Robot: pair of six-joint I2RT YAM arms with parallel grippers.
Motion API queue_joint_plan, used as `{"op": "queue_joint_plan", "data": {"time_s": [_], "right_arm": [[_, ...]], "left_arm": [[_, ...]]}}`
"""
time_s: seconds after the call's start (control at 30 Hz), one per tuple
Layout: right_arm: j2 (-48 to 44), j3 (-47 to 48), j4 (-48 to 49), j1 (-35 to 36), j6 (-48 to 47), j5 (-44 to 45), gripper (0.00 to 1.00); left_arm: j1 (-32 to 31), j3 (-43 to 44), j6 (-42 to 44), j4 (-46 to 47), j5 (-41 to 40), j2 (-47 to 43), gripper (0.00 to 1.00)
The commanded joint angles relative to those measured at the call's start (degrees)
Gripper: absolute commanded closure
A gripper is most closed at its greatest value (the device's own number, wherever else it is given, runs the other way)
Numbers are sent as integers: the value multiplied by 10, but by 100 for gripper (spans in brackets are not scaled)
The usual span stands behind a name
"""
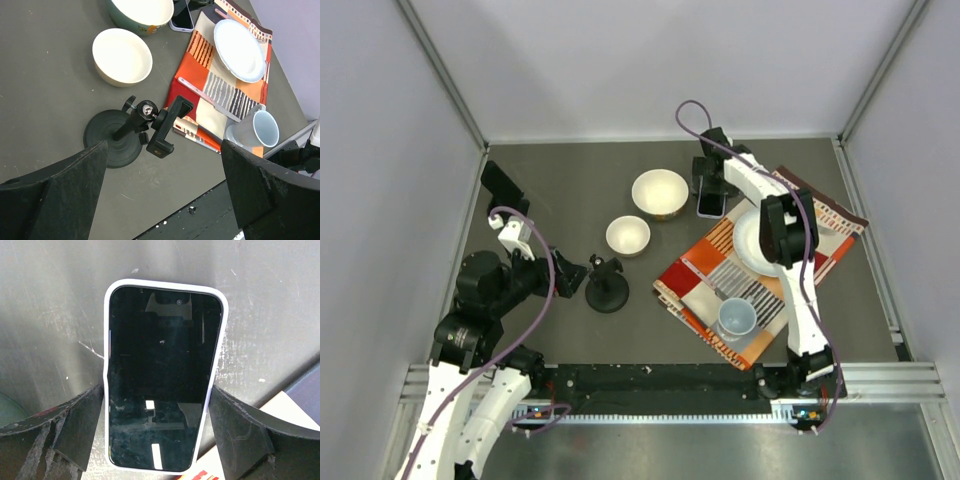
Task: Place the phone on the phone stand
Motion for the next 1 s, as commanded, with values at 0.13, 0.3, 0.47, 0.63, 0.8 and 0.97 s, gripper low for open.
{"op": "queue_joint_plan", "data": {"time_s": [0.13, 0.3, 0.47, 0.63, 0.8, 0.97], "right_arm": [[66, 44, -87, -17, 26, -51, 23], [95, 77, -156, -35, 58, -96, 14], [123, 127, -217, -35, 42, -84, 15], [162, 183, -282, -34, 30, -69, 18], [172, 204, -302, -28, 23, -50, 19], [175, 219, -303, -24, 24, -39, 41]], "left_arm": [[1, 17, -4, 11, 8, -9, 2], [1, 12, -12, 21, 16, -7, 2], [1, 6, -21, 36, 26, -1, 2], [1, 7, -22, 38, 29, -1, 2], [2, 8, -21, 36, 29, -1, 2], [1, 9, -23, 35, 31, -4, 2]]}}
